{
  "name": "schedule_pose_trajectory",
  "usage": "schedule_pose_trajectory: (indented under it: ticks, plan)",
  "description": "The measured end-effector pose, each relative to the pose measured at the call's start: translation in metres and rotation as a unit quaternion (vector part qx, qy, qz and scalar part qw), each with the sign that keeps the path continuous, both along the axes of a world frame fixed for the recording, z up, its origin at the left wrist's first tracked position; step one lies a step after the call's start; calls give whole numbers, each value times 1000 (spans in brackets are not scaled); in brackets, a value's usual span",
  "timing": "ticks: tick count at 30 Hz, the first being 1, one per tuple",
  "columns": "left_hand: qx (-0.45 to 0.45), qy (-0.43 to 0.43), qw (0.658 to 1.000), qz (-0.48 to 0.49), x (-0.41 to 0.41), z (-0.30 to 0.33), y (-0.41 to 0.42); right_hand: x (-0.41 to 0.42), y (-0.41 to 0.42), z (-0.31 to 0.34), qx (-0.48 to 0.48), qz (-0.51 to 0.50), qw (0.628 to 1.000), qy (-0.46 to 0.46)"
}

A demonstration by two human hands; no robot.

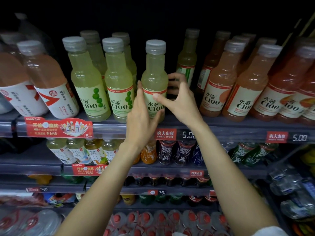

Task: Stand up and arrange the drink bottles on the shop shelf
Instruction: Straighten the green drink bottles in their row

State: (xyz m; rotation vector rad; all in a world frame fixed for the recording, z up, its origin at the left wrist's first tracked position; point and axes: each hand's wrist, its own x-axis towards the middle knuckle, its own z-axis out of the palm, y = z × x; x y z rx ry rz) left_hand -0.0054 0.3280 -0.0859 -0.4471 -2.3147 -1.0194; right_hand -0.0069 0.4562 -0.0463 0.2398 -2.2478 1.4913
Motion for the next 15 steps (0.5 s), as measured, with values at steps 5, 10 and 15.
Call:
schedule_pose_trajectory:
  ticks: [5, 10, 15]
  plan:
    - [-27, 3, 1000, 11, 0, 0, 0, -7, 23, -18, 44, -115, 990, 76]
    - [-28, 12, 999, 24, 0, -2, 1, -51, 35, -31, 121, -286, 948, 63]
    - [-19, 2, 1000, 21, 1, -2, 2, -91, 31, -20, 117, -338, 933, -46]
